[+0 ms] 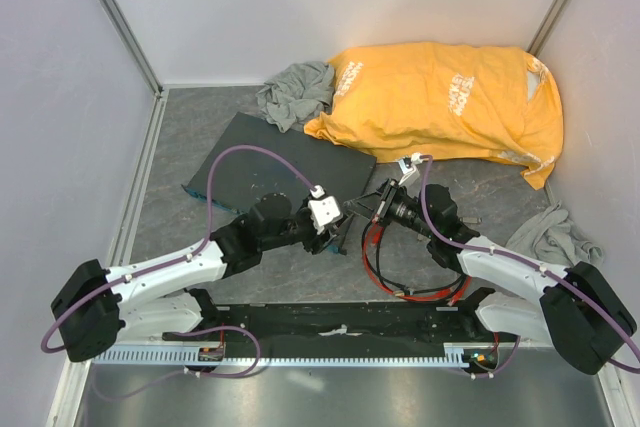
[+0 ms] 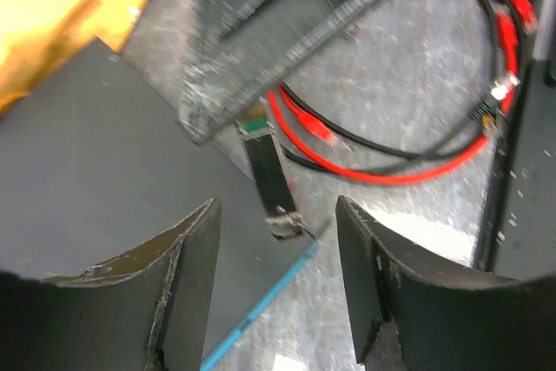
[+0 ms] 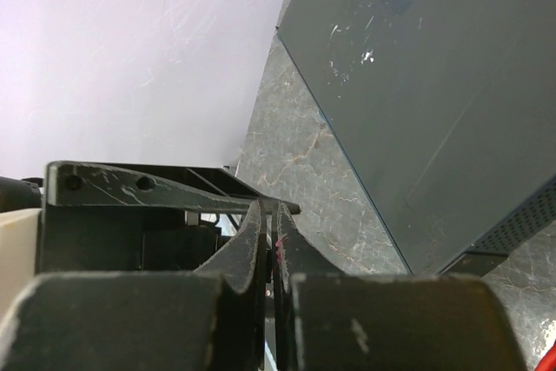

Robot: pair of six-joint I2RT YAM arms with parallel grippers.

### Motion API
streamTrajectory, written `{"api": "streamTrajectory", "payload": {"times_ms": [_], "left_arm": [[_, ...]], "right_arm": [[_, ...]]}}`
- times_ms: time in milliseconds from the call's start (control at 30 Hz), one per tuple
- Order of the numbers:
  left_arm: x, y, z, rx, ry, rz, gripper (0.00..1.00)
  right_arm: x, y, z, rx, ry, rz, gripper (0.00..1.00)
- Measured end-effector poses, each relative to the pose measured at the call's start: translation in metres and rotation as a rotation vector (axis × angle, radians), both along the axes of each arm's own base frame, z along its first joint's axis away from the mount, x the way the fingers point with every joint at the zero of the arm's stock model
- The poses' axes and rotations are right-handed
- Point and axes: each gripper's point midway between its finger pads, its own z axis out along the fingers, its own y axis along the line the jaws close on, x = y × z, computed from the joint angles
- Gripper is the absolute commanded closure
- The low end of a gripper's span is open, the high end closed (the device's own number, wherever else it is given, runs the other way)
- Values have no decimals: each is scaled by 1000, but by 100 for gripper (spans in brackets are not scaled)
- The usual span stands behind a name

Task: Insert the plug into the switch port
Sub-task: Pick up the plug from the center of the board.

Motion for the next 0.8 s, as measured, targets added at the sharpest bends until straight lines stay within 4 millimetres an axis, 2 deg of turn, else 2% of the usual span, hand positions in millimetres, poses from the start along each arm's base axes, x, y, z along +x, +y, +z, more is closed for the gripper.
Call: {"api": "streamTrajectory", "payload": {"times_ms": [133, 267, 467, 700, 800], "left_arm": [[7, -4, 12, -44, -37, 22, 48], [12, -7, 20, -77, -51, 42, 52], [14, -9, 18, -91, -27, 64, 55], [8, -9, 9, -91, 19, 71, 57], [6, -7, 4, -87, 36, 82, 61]], "right_arm": [[0, 0, 0, 1, -2, 0, 100], [0, 0, 0, 6, -7, 0, 100], [-1, -1, 2, 9, -12, -1, 100], [-1, -1, 5, 15, -21, -2, 100], [-1, -1, 7, 19, -26, -4, 100]]}}
